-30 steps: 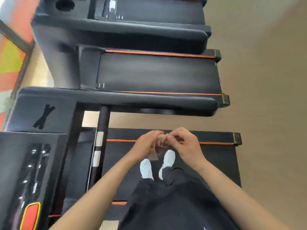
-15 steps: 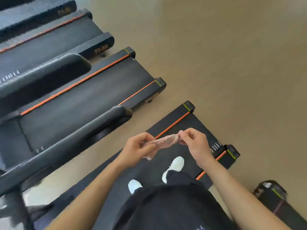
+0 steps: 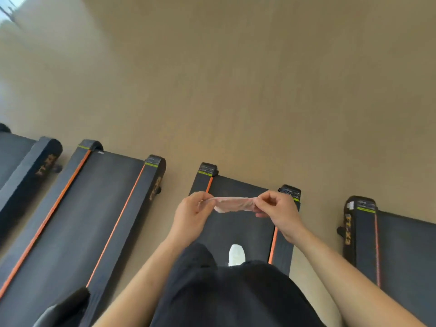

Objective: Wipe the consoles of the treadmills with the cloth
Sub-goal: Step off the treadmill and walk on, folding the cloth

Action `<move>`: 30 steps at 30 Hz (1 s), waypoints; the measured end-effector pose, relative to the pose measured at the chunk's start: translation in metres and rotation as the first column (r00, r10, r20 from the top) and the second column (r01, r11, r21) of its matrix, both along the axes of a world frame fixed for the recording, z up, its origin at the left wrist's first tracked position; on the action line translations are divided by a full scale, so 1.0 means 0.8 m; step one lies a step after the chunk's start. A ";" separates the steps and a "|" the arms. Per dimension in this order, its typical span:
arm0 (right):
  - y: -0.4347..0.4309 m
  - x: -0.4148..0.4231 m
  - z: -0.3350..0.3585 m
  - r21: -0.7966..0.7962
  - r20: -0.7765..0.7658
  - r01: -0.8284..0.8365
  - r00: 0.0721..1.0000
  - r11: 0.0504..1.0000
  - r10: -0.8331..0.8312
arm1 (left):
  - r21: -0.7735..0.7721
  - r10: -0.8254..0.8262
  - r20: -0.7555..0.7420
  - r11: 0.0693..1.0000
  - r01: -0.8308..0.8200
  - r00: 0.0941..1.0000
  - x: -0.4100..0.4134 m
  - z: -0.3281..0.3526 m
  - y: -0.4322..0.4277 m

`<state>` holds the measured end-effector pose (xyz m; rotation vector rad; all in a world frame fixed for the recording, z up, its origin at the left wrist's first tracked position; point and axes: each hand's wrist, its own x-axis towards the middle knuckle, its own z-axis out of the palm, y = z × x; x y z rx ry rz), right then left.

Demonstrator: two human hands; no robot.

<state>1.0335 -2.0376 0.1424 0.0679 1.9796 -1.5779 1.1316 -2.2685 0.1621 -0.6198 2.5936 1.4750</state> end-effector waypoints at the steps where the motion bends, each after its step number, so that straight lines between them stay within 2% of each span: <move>1: 0.002 -0.005 -0.002 -0.004 -0.003 0.008 1.000 1.000 -0.008 | -0.014 0.011 0.003 1.000 -0.010 1.000 -0.008 -0.004 -0.001; 3: 0.006 -0.018 -0.003 -0.003 -0.015 0.030 0.999 1.000 -0.030 | 0.005 0.015 0.031 1.000 -0.015 0.999 -0.023 -0.013 0.001; 5: 0.019 -0.051 -0.010 0.002 -0.009 0.114 0.993 0.993 -0.114 | 0.057 -0.049 0.061 0.997 0.046 0.997 -0.075 -0.020 0.007; 13: 0.041 -0.207 -0.032 0.064 -0.045 0.375 0.927 0.925 -0.372 | 0.264 -0.185 0.009 0.948 0.176 0.983 -0.310 -0.061 0.012; 18: 0.056 -0.308 -0.040 0.159 -0.101 0.472 0.882 0.867 -0.461 | 0.294 -0.333 -0.011 0.900 0.321 0.943 -0.465 -0.071 0.019; 23: 0.088 -0.401 -0.045 0.198 -0.143 0.604 0.797 0.772 -0.587 | 0.154 -0.563 -0.072 0.809 0.567 0.823 -0.611 -0.071 0.049; 27: 0.126 -0.480 -0.058 0.113 -0.146 0.730 0.683 0.674 -0.716 | -0.016 -0.701 -0.169 0.705 0.710 0.693 -0.709 -0.087 0.099; 30: 0.173 -0.537 -0.101 0.041 -0.118 0.792 0.610 0.610 -0.784 | -0.096 -0.740 -0.200 0.667 0.738 0.643 -0.780 -0.125 0.153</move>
